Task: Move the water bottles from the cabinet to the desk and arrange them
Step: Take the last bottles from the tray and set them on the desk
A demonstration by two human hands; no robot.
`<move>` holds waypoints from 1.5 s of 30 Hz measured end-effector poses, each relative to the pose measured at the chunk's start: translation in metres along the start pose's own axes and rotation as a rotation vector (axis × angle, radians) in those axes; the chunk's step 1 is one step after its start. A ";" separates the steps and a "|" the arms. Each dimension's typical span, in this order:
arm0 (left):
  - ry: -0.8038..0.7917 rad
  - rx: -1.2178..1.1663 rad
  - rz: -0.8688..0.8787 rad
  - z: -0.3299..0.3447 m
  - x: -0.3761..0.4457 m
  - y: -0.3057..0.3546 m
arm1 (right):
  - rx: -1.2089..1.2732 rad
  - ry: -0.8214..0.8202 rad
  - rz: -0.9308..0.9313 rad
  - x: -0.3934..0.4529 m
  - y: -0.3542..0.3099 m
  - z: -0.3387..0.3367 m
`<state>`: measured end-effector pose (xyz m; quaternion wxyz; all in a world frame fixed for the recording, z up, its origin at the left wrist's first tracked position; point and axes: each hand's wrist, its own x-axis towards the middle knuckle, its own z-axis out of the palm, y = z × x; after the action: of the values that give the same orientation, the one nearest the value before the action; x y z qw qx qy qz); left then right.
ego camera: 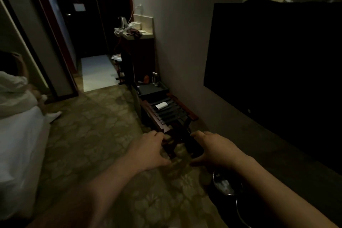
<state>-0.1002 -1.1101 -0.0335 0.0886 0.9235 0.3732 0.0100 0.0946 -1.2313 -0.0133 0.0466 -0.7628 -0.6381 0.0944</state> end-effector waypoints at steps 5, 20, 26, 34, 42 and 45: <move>0.012 0.018 -0.029 -0.024 0.099 -0.049 | 0.028 0.007 -0.024 0.117 0.022 -0.022; 0.097 -0.029 -0.202 -0.074 0.305 -0.230 | 0.045 -0.093 -0.115 0.416 0.004 -0.047; 0.096 -0.070 -0.171 -0.092 0.386 -0.333 | 0.056 -0.108 -0.117 0.537 -0.032 -0.039; 0.099 0.022 -0.076 -0.149 0.526 -0.492 | 0.128 -0.055 0.006 0.727 -0.087 -0.067; 0.037 0.056 0.035 -0.170 0.663 -0.578 | 0.161 -0.082 0.207 0.854 -0.077 -0.060; 0.037 0.047 0.073 -0.167 0.718 -0.594 | 0.168 -0.069 0.270 0.899 -0.056 -0.060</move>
<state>-0.0052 -0.1686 -0.0047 0.0595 0.9379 0.3410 0.0213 0.2041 -0.3350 -0.0200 0.0752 -0.8314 -0.5208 0.1789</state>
